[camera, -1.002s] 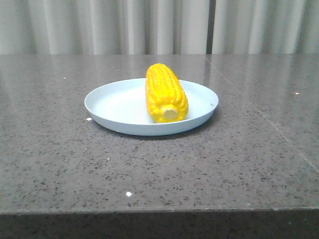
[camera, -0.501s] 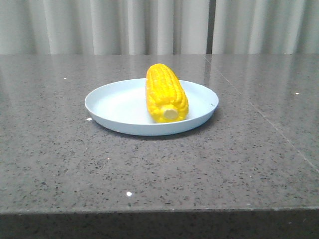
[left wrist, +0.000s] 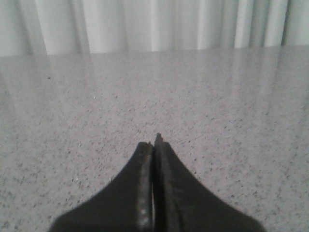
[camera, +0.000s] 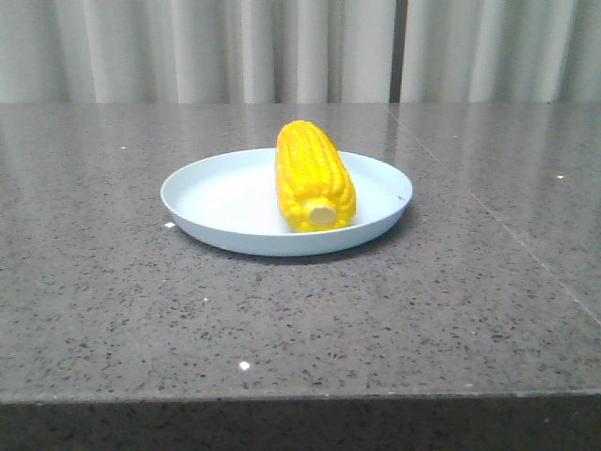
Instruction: Place corn on plate with both arms
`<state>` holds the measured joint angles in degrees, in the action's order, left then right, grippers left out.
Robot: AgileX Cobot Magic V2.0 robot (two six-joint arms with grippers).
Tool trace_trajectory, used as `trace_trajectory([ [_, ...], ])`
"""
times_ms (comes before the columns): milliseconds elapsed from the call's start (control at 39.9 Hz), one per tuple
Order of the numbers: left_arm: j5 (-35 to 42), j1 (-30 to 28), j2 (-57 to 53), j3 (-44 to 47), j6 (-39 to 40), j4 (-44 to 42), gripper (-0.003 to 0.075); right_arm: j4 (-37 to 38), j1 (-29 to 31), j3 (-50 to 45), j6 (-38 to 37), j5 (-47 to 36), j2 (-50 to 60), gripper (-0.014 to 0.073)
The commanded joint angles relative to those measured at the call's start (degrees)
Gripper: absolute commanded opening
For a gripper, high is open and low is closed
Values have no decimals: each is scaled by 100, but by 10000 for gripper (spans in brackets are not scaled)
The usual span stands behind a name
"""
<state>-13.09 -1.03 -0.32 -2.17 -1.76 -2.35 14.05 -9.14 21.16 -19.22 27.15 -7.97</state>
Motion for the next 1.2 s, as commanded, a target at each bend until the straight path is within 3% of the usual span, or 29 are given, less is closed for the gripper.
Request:
trace_trajectory([
  [0,698,-115,-127,111,16,113,-20,129,31,129,59,-463,-48,-120],
  [1177,738,-125,-117,272,16,125,-20,129,31,129,59,-463,-48,-120],
])
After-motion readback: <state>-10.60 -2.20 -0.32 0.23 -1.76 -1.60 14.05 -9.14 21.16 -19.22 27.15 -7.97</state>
